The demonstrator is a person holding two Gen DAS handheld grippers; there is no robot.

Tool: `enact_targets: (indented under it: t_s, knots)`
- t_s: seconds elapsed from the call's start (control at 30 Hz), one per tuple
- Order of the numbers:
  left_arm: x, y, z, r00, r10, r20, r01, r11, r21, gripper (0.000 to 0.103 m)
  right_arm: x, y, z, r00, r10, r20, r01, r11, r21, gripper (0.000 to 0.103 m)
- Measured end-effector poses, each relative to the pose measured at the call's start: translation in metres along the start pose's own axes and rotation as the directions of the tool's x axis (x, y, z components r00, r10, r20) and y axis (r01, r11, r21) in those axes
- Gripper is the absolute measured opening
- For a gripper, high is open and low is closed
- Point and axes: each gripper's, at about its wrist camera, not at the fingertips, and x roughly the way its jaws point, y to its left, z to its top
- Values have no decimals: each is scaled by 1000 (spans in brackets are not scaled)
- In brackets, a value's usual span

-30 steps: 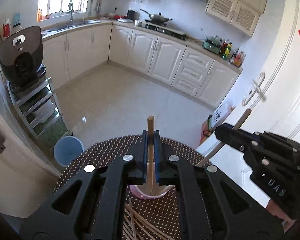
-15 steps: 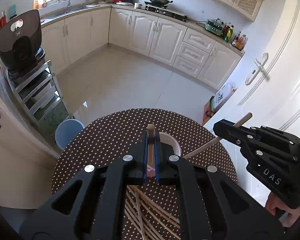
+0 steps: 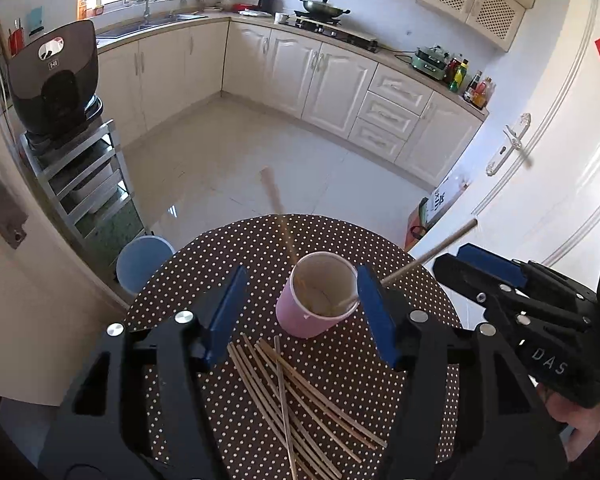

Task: Organize utensils
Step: 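Lift the chopstick with the right gripper and drop it into the pink cup, then lower the right gripper to the chopsticks and grasp another chopstick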

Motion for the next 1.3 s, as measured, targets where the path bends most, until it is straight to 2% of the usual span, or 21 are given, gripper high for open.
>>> enact_targets:
  t_s: [0.17,0.3,0.57,0.77,1.0,1.3]
  knots:
    - [-9,11,-10,1000,3,-14,-4,1000,-22,58,-10,0,-11,1000,-9,5,9,1000,14,40]
    - [-6,24,-28,998,10,-59,-12,999,-40,58,-10,-1,-25,1000,-10,-20,11,1000,18,40]
    - [22,44,-73,980,24,-196,-44,994,-96,58,24,4,-61,989,-2,-146,0,1000,-16,40]
    - [45,57,-96,960,44,-277,-81,989,-123,58,71,14,-88,960,24,-279,-43,997,-62,39]
    - [67,71,-115,937,54,-345,-114,981,-157,58,135,19,-113,902,55,-428,-109,989,-102,23]
    - [85,76,-130,915,30,-402,-118,973,-197,58,190,18,-122,849,103,-518,-179,979,-99,8]
